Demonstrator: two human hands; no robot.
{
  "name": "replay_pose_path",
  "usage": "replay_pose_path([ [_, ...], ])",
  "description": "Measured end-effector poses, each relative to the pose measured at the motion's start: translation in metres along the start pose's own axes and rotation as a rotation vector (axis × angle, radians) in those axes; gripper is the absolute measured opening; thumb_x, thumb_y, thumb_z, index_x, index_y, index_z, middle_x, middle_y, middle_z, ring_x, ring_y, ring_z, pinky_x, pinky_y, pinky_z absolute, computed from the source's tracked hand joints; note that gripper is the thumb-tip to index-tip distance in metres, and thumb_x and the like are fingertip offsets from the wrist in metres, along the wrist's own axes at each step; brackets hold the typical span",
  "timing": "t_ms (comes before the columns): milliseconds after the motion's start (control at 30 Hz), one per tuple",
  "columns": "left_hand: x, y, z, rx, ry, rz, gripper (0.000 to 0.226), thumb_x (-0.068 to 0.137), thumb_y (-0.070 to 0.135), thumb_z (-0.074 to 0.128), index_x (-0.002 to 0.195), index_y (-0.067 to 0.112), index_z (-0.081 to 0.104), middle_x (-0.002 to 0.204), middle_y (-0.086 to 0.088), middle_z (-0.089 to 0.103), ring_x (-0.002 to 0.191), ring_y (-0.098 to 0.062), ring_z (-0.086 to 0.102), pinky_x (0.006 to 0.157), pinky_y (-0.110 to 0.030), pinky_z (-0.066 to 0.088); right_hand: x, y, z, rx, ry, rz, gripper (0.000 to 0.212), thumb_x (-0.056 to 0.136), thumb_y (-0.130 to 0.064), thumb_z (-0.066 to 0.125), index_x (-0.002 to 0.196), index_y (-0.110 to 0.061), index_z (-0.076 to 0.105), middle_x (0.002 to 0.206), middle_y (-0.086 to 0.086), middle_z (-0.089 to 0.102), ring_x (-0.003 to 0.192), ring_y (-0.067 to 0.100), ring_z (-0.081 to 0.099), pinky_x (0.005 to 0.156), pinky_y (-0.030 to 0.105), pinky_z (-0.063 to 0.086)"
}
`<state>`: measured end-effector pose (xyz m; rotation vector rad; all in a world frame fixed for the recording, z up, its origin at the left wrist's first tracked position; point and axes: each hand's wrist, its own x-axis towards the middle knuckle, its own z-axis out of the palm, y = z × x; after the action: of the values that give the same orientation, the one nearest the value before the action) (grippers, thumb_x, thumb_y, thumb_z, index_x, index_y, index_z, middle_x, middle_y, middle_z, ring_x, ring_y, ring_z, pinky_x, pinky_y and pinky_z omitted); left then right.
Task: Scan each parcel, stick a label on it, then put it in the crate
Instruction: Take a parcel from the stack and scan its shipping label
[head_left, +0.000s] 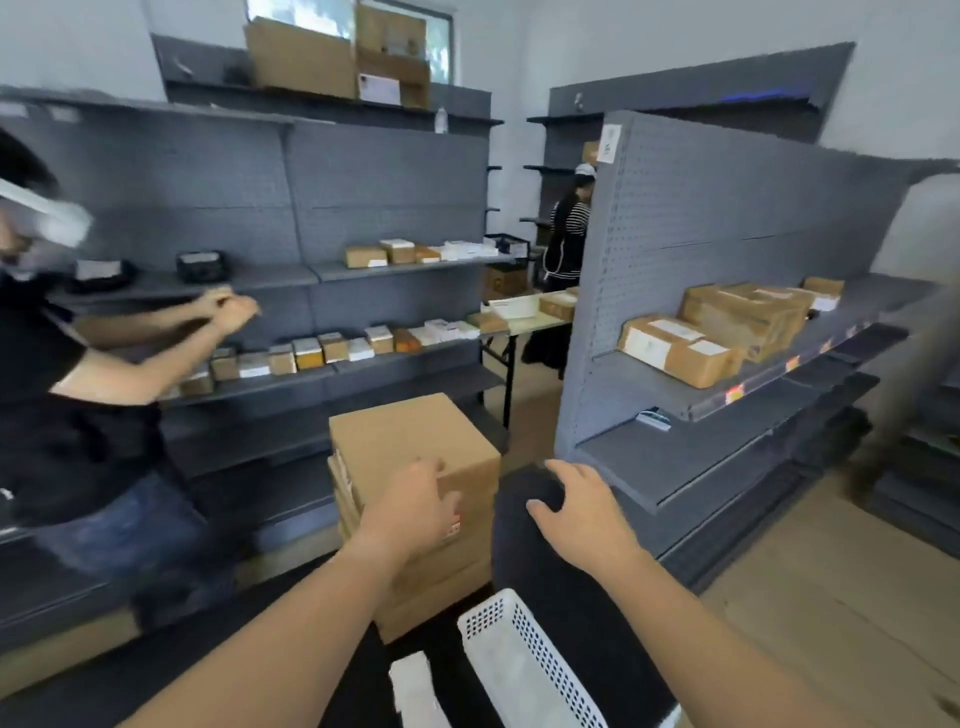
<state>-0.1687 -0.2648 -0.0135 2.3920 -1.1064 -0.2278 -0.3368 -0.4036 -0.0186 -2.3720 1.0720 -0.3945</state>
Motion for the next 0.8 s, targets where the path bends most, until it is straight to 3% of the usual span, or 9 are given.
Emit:
replay_pose_path([
  [133,0.037,-0.045,0.007,0.021,0.123,-0.232,0.059,0.098,0.047,0.054,0.147,0.015,0.042,0.141,-0.009,0.052,0.128,-0.031,0.05,0.102,-0.042,0.046,0.075,-0.009,0.037,0.054,-0.123,-0.064,0.059,0.098,-0.046,0.061,0.151,-0.03,0.04,0.153,-0.002,0.04,0.136,0.025,0.046,0.107,0.041,0.045],
  [267,0.068,-0.08,0.031,-0.043,0.202,-0.397,0.058,0.097,0.046,0.056,0.138,0.008,0.043,0.129,-0.016,0.052,0.119,-0.038,0.05,0.102,-0.048,0.043,0.135,-0.008,0.071,0.109,-0.182,-0.097,0.065,0.1,-0.049,0.058,0.155,-0.026,0.033,0.155,0.001,0.038,0.137,0.026,0.046,0.107,0.04,0.044],
  [367,0.088,-0.103,0.05,-0.159,0.214,-0.502,0.063,0.097,0.049,0.055,0.137,0.003,0.039,0.133,-0.021,0.053,0.123,-0.042,0.049,0.102,-0.052,0.043,0.169,-0.004,0.093,0.182,-0.218,-0.025,0.078,0.101,-0.053,0.054,0.162,-0.018,0.019,0.164,0.006,0.03,0.146,0.029,0.037,0.114,0.042,0.037],
  [433,0.098,-0.113,0.061,-0.222,0.214,-0.55,0.058,0.098,0.048,0.054,0.127,0.001,0.041,0.127,-0.024,0.057,0.117,-0.042,0.054,0.096,-0.05,0.046,0.184,-0.001,0.105,0.216,-0.236,0.04,0.083,0.101,-0.055,0.052,0.163,-0.013,0.016,0.164,0.009,0.031,0.148,0.03,0.035,0.115,0.041,0.035],
  [533,0.105,-0.117,0.069,-0.271,0.193,-0.597,0.044,0.101,0.042,0.051,0.118,0.001,0.047,0.122,-0.022,0.06,0.112,-0.039,0.056,0.084,-0.037,0.041,0.191,0.001,0.115,0.254,-0.247,0.103,0.072,0.101,-0.051,0.055,0.155,-0.01,0.032,0.151,0.009,0.049,0.133,0.029,0.051,0.098,0.034,0.043],
  [633,0.103,-0.114,0.069,-0.291,0.215,-0.577,0.039,0.104,0.038,0.045,0.115,0.002,0.054,0.114,-0.016,0.064,0.109,-0.036,0.058,0.085,-0.037,0.044,0.191,0.002,0.12,0.313,-0.215,0.109,0.058,0.098,-0.05,0.06,0.142,-0.015,0.048,0.131,0.003,0.063,0.103,0.018,0.056,0.084,0.03,0.044],
  [700,0.096,-0.112,0.065,-0.324,0.229,-0.588,0.032,0.104,0.036,0.044,0.109,0.006,0.054,0.109,-0.012,0.064,0.104,-0.033,0.058,0.082,-0.036,0.043,0.185,-0.001,0.119,0.344,-0.206,0.112,0.057,0.096,-0.049,0.063,0.14,-0.015,0.05,0.123,-0.001,0.063,0.098,0.016,0.055,0.08,0.029,0.045],
  [800,0.071,-0.111,0.05,-0.391,0.283,-0.596,0.031,0.103,0.033,0.045,0.111,0.006,0.056,0.11,-0.011,0.065,0.097,-0.028,0.057,0.077,-0.035,0.042,0.161,-0.016,0.113,0.372,-0.187,0.084,0.057,0.097,-0.049,0.063,0.142,-0.017,0.049,0.126,0.001,0.062,0.1,0.016,0.055,0.078,0.029,0.044],
])
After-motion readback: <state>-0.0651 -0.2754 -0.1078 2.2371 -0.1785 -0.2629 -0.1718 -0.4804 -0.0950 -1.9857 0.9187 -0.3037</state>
